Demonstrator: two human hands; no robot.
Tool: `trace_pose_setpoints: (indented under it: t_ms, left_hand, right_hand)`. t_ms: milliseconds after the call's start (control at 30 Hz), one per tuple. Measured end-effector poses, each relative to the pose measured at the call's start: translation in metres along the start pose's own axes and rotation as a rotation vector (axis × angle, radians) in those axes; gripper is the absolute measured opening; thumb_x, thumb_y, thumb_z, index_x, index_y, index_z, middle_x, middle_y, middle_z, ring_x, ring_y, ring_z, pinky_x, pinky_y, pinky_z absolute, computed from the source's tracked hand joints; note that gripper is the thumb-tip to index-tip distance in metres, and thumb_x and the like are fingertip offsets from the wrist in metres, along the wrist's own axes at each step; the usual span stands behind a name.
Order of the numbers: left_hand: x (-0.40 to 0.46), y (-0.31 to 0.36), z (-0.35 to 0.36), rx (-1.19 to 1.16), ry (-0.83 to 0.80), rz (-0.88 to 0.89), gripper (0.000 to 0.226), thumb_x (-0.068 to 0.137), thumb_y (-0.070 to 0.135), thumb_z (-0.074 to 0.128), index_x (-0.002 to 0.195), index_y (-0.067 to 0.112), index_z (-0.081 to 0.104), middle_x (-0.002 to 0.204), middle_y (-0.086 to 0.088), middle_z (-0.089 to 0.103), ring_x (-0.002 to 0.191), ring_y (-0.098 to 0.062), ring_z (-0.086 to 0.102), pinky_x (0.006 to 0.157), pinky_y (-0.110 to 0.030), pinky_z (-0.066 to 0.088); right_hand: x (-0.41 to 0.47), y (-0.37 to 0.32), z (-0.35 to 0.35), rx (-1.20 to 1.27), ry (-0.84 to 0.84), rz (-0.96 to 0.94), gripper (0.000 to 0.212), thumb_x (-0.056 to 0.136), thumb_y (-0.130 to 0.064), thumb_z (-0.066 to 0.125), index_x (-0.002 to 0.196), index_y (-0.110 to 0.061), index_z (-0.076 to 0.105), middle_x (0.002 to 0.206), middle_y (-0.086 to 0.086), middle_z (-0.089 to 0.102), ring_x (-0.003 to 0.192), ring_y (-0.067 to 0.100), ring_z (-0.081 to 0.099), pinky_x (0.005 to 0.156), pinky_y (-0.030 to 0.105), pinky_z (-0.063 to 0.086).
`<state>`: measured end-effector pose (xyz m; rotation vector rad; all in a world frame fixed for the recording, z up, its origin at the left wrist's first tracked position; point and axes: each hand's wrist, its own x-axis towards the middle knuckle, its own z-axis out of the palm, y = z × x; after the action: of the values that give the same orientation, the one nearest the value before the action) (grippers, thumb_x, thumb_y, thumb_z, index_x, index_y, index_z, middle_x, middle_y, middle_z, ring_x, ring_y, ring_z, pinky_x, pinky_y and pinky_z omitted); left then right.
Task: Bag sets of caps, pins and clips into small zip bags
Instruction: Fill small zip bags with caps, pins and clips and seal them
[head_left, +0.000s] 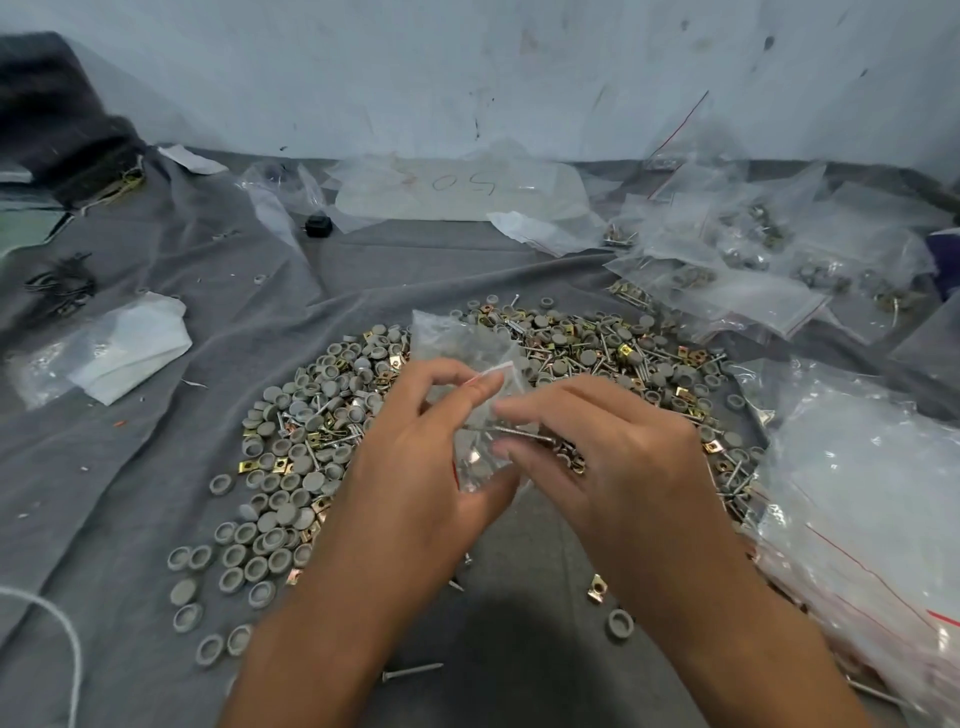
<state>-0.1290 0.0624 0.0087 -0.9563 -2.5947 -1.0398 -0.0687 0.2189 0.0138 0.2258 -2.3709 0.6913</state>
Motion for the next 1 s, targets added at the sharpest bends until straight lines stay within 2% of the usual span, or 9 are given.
trace_pose_setpoints:
  t_ms: [133,233,300,433,533,667,767,900,1000]
  left_hand:
    - [0.0,0.004,0.0,-0.118,-0.017,-0.025,0.055,0.074,0.044,0.07,0.127,0.03,0.063,0.114,0.022,0.047,0.086,0.002,0.055,0.075,-0.007,0.041]
    - [-0.001,0.002,-0.001,-0.173,0.003,-0.073,0.062,0.073,0.047,0.076,0.131,0.03,0.062,0.117,0.026,0.048,0.096,0.008,0.054,0.082,-0.011,0.046]
    - [-0.002,-0.001,-0.004,-0.23,0.029,-0.11,0.063,0.071,0.047,0.078,0.13,0.032,0.062,0.12,0.027,0.049,0.109,0.004,0.055,0.086,-0.024,0.055]
    - [0.0,-0.002,-0.022,-0.655,0.296,-0.207,0.055,0.074,0.038,0.083,0.125,0.03,0.064,0.126,0.018,0.062,0.111,-0.01,0.066,0.076,-0.027,0.061]
    - [0.003,-0.01,-0.033,-0.942,0.415,-0.22,0.057,0.073,0.026,0.084,0.125,0.02,0.063,0.125,0.007,0.069,0.115,-0.012,0.066,0.088,-0.025,0.057]
    - [0.0,-0.013,-0.028,-0.535,0.248,-0.301,0.051,0.069,0.046,0.082,0.117,0.037,0.067,0.117,0.016,0.065,0.101,-0.01,0.069,0.075,-0.027,0.06]
    - [0.0,-0.015,-0.021,-0.198,0.22,-0.186,0.046,0.074,0.053,0.073,0.117,0.041,0.061,0.115,0.018,0.055,0.106,-0.001,0.058,0.084,-0.022,0.051]
    - [0.0,-0.017,-0.016,-0.046,0.133,-0.154,0.056,0.072,0.05,0.07,0.124,0.032,0.064,0.112,0.016,0.052,0.101,0.01,0.049,0.079,-0.001,0.037]
    - [-0.001,-0.016,-0.011,0.023,0.061,-0.174,0.062,0.071,0.054,0.067,0.129,0.032,0.062,0.114,0.018,0.048,0.092,0.006,0.043,0.078,0.0,0.034]
  right_hand:
    - [0.001,-0.002,0.001,0.081,0.082,0.044,0.029,0.081,-0.013,0.084,0.107,-0.02,0.073,0.096,-0.014,0.065,0.084,-0.003,0.062,0.078,0.005,0.042]
    - [0.003,0.002,-0.004,0.223,0.163,0.131,0.023,0.082,-0.019,0.083,0.101,-0.023,0.07,0.091,-0.016,0.067,0.084,0.002,0.067,0.071,0.011,0.048]
    - [0.003,0.01,-0.005,0.275,0.17,0.229,0.016,0.087,-0.019,0.079,0.095,-0.027,0.068,0.086,-0.017,0.067,0.081,0.004,0.067,0.066,0.012,0.05]
    - [-0.004,0.026,0.012,0.134,-0.349,0.572,0.015,0.092,-0.033,0.071,0.103,-0.039,0.063,0.096,-0.02,0.063,0.084,-0.006,0.06,0.074,0.008,0.049]
    - [-0.015,0.026,0.033,-0.102,-0.648,0.563,0.028,0.094,-0.044,0.067,0.119,-0.037,0.06,0.114,-0.015,0.054,0.103,0.006,0.053,0.089,0.029,0.048]
    - [-0.015,0.022,0.044,-0.235,-0.582,0.481,0.023,0.094,-0.05,0.063,0.112,-0.035,0.059,0.104,-0.012,0.046,0.106,0.014,0.049,0.076,0.03,0.036]
    - [-0.018,0.025,0.045,-0.252,-0.59,0.458,0.014,0.098,-0.045,0.059,0.109,-0.035,0.06,0.107,-0.012,0.047,0.108,0.013,0.049,0.074,0.029,0.033]
    - [-0.018,0.033,0.037,-0.237,-0.606,0.469,0.011,0.102,-0.042,0.053,0.109,-0.037,0.061,0.104,-0.015,0.042,0.106,0.011,0.046,0.07,0.031,0.034]
    - [-0.017,0.038,0.03,-0.185,-0.583,0.462,0.008,0.102,-0.04,0.053,0.104,-0.036,0.059,0.104,-0.014,0.045,0.103,0.011,0.045,0.079,0.036,0.047]
